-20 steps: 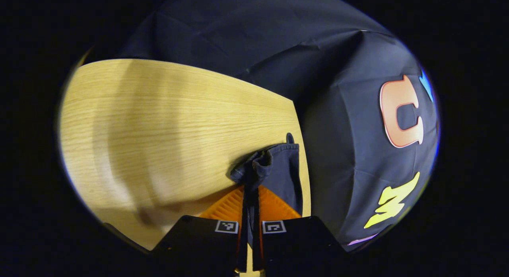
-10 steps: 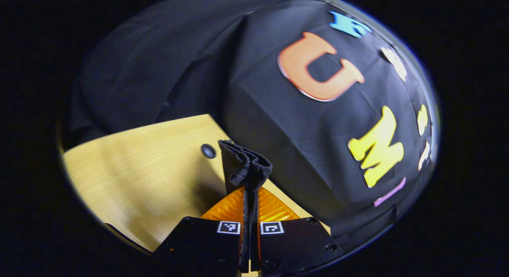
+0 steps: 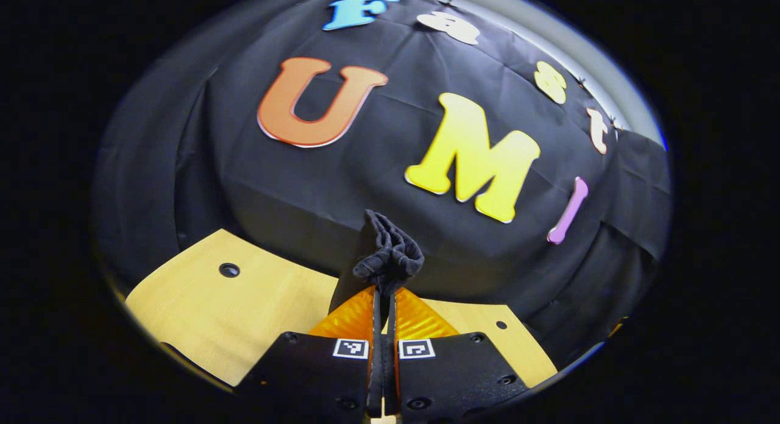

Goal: Grasp the waist and the cuffs of the jeans and fold them to make the two legs overlap; first hold the waist and fold one-third of the jeans toward the cuffs, then hold the cuffs and fold the remaining one-third in the same direction to finish folding.

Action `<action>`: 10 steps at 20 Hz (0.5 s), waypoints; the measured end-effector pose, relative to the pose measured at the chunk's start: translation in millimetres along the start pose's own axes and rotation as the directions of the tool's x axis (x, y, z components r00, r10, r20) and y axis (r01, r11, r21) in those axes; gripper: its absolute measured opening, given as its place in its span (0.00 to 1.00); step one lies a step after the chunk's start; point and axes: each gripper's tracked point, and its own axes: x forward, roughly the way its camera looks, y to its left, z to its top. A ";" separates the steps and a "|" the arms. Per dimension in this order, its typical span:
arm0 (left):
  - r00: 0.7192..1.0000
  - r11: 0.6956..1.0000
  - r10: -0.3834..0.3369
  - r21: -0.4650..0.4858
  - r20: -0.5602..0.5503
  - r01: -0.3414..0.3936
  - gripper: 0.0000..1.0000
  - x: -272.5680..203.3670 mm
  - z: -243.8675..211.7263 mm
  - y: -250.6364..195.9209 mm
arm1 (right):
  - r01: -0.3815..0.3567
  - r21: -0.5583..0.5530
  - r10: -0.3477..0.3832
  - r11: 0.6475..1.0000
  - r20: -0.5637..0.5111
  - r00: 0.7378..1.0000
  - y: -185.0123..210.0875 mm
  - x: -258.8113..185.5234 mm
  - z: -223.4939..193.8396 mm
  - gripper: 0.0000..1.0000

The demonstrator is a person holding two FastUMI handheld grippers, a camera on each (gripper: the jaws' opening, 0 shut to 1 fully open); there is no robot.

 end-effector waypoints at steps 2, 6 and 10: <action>1.000 0.999 -0.013 0.040 -0.019 0.013 0.05 3.3 -16.4 -30.4 | 0.028 0.021 -0.028 0.999 -0.003 1.000 -23.1 -6.7 -4.1 0.94; 0.999 0.988 -0.005 0.157 -0.039 0.011 0.04 24.2 -75.1 -71.4 | 0.105 0.042 -0.103 0.994 -0.032 0.994 -46.3 -20.6 -38.6 0.93; 0.998 0.959 0.017 0.283 -0.060 0.000 0.04 46.8 -151.6 -93.0 | 0.175 0.029 -0.169 0.984 -0.138 0.976 -93.9 -32.0 -81.5 0.93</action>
